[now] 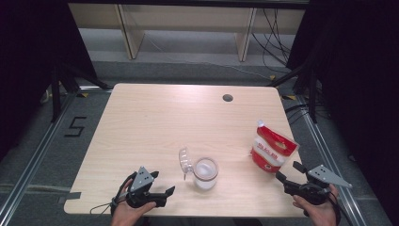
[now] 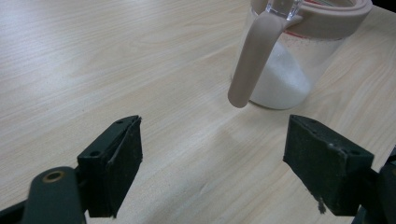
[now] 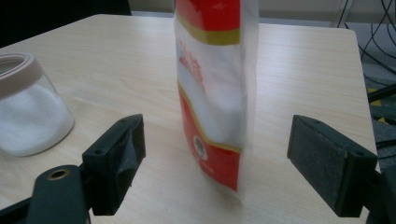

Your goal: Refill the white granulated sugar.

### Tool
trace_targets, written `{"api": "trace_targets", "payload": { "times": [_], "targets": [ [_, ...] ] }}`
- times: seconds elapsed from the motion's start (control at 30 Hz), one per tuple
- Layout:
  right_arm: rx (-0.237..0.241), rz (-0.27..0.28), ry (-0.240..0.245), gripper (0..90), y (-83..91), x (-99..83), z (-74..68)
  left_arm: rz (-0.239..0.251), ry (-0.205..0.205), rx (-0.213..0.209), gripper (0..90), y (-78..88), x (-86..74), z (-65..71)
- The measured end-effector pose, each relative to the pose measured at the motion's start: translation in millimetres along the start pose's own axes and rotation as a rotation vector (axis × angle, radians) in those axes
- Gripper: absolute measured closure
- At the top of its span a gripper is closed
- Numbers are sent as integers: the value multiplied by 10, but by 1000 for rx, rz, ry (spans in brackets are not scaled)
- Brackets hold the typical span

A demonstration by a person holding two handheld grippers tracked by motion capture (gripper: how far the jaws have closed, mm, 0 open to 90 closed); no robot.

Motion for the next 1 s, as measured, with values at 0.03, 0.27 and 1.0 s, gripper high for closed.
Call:
{"api": "trace_targets", "payload": {
  "times": [0.03, 0.27, 1.0],
  "targets": [
    [2, -5, 25, 200, 12, -1, 6, 1, 0, 0, 187, -2, 0, -1],
    [-2, -38, -32, 184, 43, -58, -99, -1, -1, 3, 187, -5, 8, -2],
    [32, -71, 59, 170, 52, -154, -150, -7, 12, 3, 186, -24, 21, 3]
  ]
}}
Point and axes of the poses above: each handheld gripper's, and its own axes: y roughly backward along the jaws, x roughly out of its top, z roughly to its right, the point moved 3 cm from there along -y, roughly forward along the jaws, and after that the axes turned 3 degrees about z, right-handed, at the moved point
